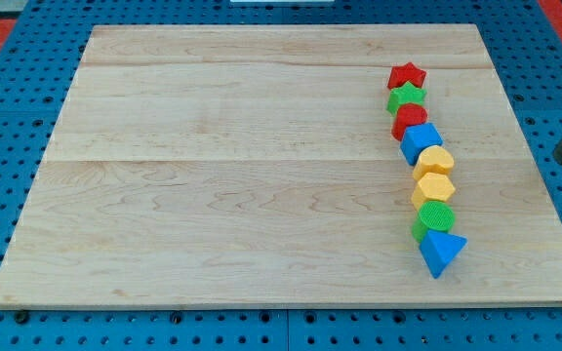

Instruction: Point at the blue cube

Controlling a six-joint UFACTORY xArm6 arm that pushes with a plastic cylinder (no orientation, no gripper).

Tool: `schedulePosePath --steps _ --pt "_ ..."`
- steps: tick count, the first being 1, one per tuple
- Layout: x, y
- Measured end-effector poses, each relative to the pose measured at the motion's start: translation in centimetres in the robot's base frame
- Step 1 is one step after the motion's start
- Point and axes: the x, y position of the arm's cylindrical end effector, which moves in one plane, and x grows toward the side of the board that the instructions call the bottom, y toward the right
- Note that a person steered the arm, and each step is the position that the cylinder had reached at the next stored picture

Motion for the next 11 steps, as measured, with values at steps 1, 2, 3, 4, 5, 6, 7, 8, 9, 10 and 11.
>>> schedulePosePath --steps 1,2,3,4,5,6,7,8,9,10,11 --pt "0.0 0.0" --pt "0.1 0.0" --pt "0.1 0.0" --pt "-0.1 0.5" --pt "-0.2 0.8" --pt "-0.2 0.9" --pt "0.6 -0.2" --pt "0.6 -0.3" --pt "-0.1 -2.6" --pt "-2.1 -9.0" --pt "-2.5 -15.9"
